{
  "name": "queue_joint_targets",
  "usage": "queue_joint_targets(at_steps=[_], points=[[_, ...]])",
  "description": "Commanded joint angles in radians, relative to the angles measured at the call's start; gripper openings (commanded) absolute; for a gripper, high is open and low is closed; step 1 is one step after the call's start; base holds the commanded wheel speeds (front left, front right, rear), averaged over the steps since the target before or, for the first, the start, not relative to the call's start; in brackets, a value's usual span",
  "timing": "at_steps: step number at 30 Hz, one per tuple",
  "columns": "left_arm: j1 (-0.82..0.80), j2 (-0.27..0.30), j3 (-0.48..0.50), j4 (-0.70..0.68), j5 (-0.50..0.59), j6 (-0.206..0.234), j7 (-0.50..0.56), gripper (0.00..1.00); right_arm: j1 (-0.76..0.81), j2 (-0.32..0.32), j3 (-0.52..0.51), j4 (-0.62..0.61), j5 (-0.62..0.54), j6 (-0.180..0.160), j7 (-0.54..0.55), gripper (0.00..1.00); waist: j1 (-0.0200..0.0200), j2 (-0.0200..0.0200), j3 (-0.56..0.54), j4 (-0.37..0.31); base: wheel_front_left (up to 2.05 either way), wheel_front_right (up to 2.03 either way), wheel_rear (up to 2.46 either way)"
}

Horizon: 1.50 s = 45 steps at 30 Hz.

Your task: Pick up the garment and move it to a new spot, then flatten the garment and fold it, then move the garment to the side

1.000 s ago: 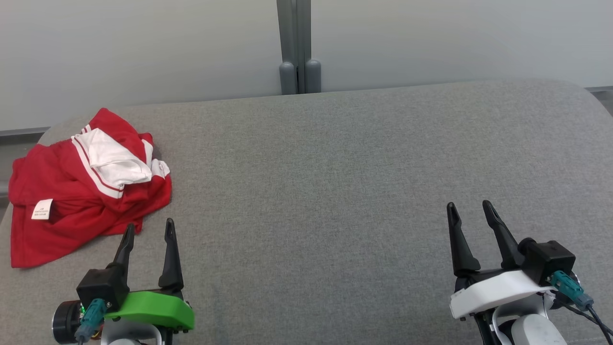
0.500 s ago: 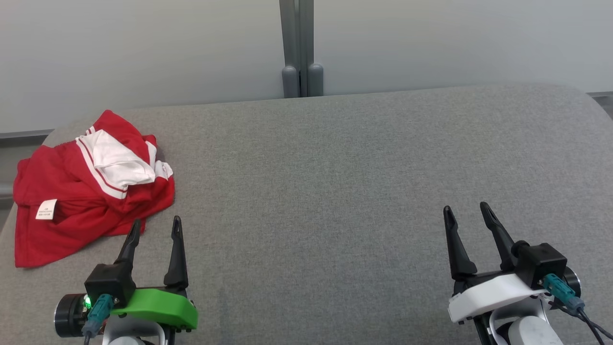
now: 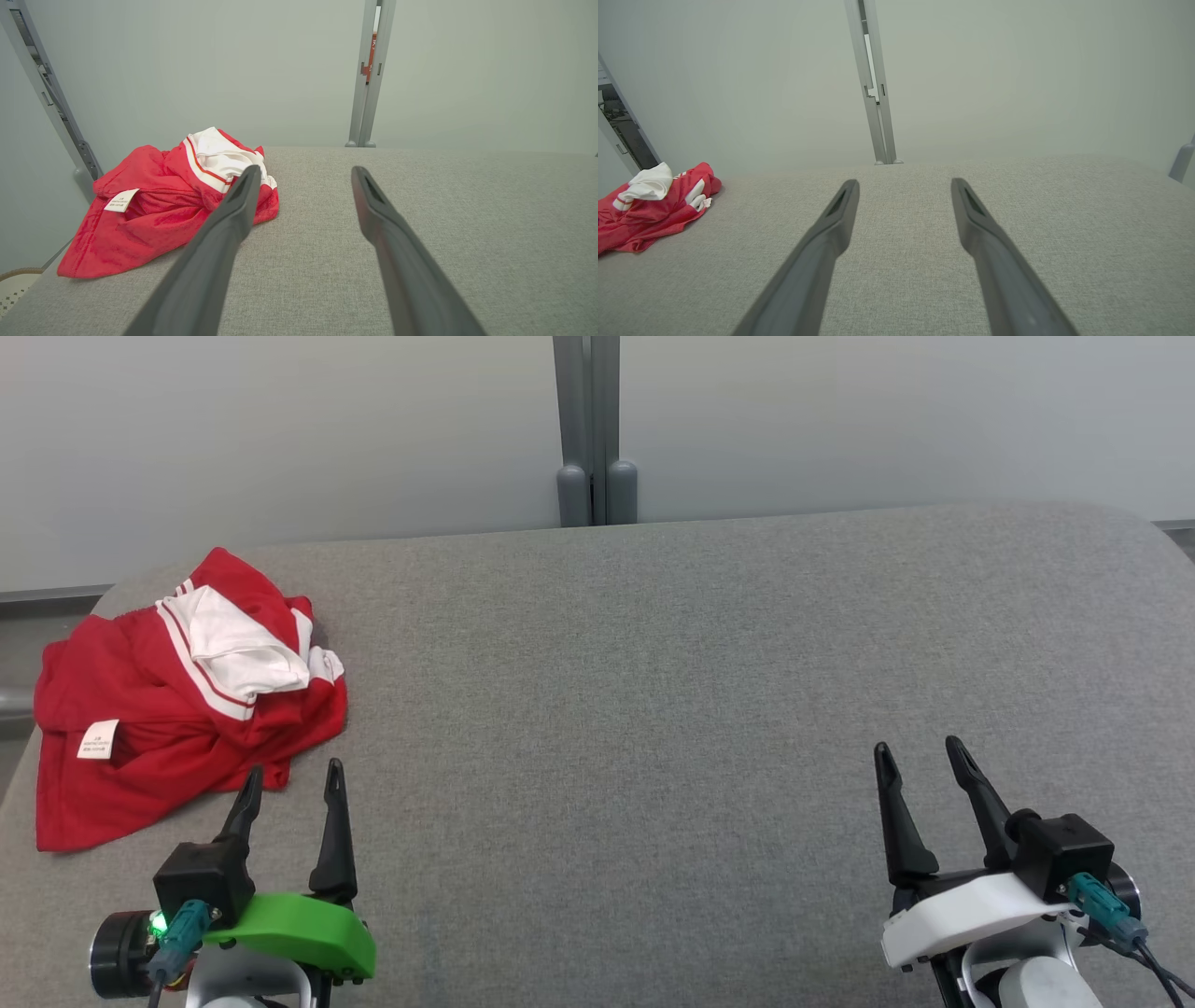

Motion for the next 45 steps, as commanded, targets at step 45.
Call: queue_joint_targets(at_steps=[45], points=[[0.023,0.048,0.007,-0.025,-0.033,0.047,-0.015,1.0,0.015,-0.004,0.014,0.013,0.041,0.001,-0.01,1.0,0.0,0.0,0.022,0.235,0.0,0.0,0.0]])
